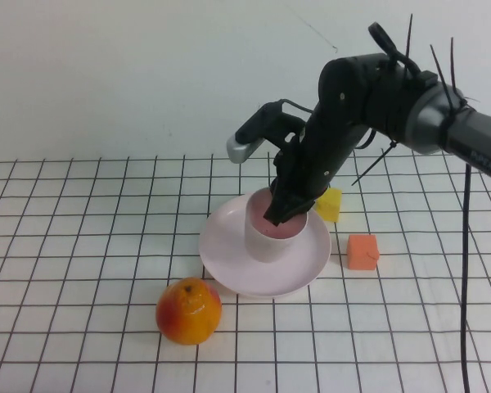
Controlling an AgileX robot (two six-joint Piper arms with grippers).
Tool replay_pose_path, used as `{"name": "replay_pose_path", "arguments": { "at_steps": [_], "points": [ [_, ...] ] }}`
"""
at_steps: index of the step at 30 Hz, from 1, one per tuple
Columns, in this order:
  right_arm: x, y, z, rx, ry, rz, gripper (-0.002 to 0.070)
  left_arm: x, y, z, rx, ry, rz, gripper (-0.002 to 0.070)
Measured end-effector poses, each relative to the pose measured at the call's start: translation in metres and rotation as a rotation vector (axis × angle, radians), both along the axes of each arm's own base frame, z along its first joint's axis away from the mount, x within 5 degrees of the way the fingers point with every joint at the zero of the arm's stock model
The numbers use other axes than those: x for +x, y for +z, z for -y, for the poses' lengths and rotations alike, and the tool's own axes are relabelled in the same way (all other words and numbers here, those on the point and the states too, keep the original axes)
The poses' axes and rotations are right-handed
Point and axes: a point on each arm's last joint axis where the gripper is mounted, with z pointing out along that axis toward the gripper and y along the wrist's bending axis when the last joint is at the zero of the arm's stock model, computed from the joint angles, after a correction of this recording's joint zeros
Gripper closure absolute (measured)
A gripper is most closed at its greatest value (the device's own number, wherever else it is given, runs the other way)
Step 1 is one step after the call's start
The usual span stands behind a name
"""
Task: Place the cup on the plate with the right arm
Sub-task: Place the cup on the plate
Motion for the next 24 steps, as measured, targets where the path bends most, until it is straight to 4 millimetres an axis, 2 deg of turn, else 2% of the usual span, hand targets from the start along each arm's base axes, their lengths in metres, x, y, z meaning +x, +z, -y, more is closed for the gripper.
{"name": "replay_pose_path", "arguments": {
  "at_steps": [5,11,15,17,20,24],
  "points": [
    [0.002,-0.008,0.001,-0.027,-0.001,0.001,0.0566,0.000,0.000,0.000,0.000,0.000,0.000,0.0678],
    [0.004,-0.007,0.000,-0.017,-0.007,0.020,0.0379,0.000,0.000,0.000,0.000,0.000,0.000,0.0678],
    [0.005,-0.004,0.003,-0.017,-0.011,0.023,0.0334,0.000,0.000,0.000,0.000,0.000,0.000,0.0678],
    [0.005,0.005,0.006,-0.008,-0.018,0.039,0.0332,0.000,0.000,0.000,0.000,0.000,0.000,0.0678],
    [0.006,0.030,0.013,0.025,-0.035,0.112,0.0351,0.000,0.000,0.000,0.000,0.000,0.000,0.0678],
    [0.005,0.081,0.027,0.054,-0.034,0.259,0.0436,0.000,0.000,0.000,0.000,0.000,0.000,0.0678]
  ]
}}
